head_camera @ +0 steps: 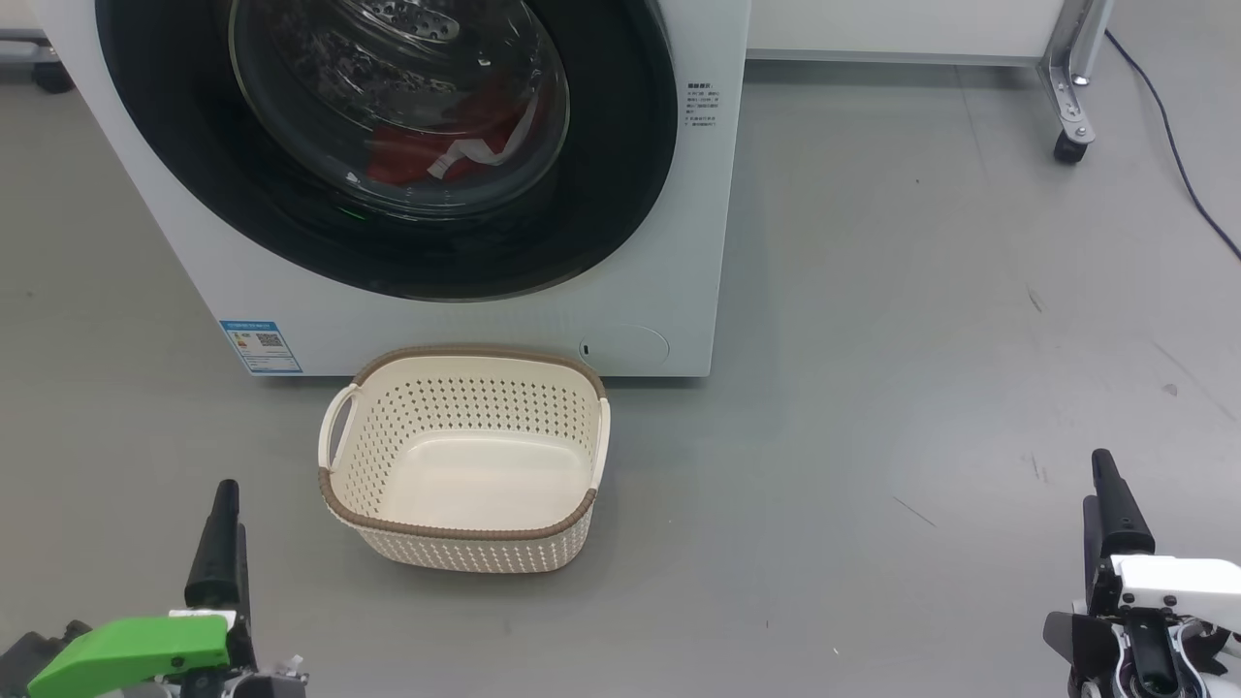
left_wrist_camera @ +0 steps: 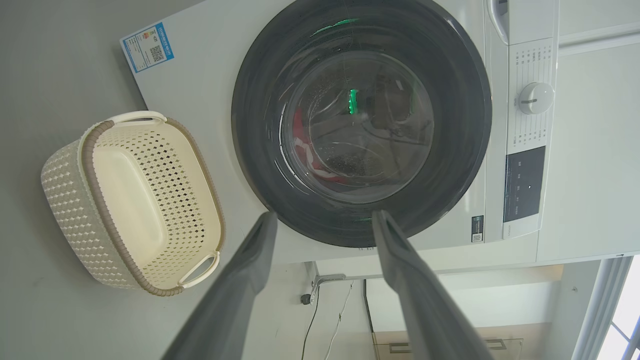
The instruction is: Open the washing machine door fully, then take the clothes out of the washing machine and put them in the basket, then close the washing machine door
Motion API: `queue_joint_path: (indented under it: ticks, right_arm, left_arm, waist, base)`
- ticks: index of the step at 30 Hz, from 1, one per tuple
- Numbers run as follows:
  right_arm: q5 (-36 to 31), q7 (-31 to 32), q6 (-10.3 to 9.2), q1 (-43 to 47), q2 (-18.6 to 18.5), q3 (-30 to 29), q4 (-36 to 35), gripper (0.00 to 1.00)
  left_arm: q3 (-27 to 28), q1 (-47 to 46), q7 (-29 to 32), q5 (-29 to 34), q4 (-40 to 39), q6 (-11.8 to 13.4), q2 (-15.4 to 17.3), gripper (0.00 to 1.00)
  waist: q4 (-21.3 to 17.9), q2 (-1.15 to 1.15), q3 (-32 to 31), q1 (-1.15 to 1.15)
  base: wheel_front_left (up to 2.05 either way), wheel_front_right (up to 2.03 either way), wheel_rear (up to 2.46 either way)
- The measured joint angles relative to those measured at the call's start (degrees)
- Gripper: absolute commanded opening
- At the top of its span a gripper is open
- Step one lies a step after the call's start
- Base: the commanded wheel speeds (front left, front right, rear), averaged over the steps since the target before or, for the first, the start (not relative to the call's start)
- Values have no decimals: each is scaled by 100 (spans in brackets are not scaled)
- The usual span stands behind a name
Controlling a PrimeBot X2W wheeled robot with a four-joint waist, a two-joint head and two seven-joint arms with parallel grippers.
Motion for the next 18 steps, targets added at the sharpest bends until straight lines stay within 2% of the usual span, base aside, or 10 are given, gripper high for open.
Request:
queue_joint_path:
  ticks: [3,16,18]
  right_arm:
    - [-55,-22,0,-8,-1,8,-52,100]
    - [-1350,-286,-33,-38,-31,281,-443,100]
    - [-1524,-325,-52,-38,-32,331,-478,100]
  left_arm:
    - [40,0,-52,51,-66,0,0,100]
    - [-20,-1,-307,822,-467,0,5,100]
    - [-96,-1,-352,1088,-503,0,20,100]
  waist:
    - [1,0,-5,0]
    - [11,0,-26,0]
    - [18,0,-26,0]
  base:
    - [0,0,0]
    - [0,0,0]
    - [0,0,0]
